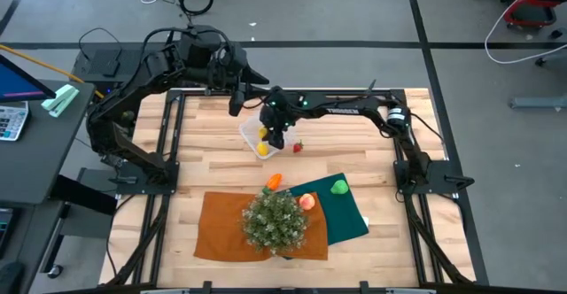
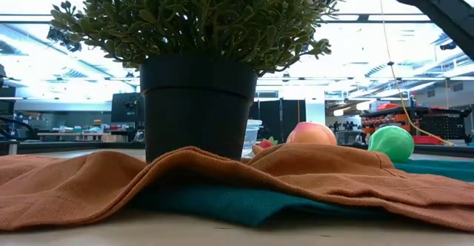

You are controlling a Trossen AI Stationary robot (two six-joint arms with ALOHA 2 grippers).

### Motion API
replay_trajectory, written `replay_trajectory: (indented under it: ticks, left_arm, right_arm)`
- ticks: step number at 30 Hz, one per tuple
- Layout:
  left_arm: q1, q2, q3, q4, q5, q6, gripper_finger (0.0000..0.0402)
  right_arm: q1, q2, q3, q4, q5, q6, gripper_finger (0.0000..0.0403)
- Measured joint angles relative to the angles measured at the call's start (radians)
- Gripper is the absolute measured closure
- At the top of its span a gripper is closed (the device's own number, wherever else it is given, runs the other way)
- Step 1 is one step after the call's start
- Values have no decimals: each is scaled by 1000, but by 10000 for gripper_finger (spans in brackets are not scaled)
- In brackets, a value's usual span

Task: Pick and placing Produce into tupperware
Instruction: Put the lemon into the transparent container

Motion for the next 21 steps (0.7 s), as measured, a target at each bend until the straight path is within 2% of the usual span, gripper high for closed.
replay_trajectory:
  ticks: [9,21]
  left_arm:
    - [0,0,0,-8,0,0,228]
    - [-2,0,0,-19,0,0,227]
  right_arm:
    - [12,122,185,-221,74,-20,245]
    - [22,151,206,-271,101,-20,245]
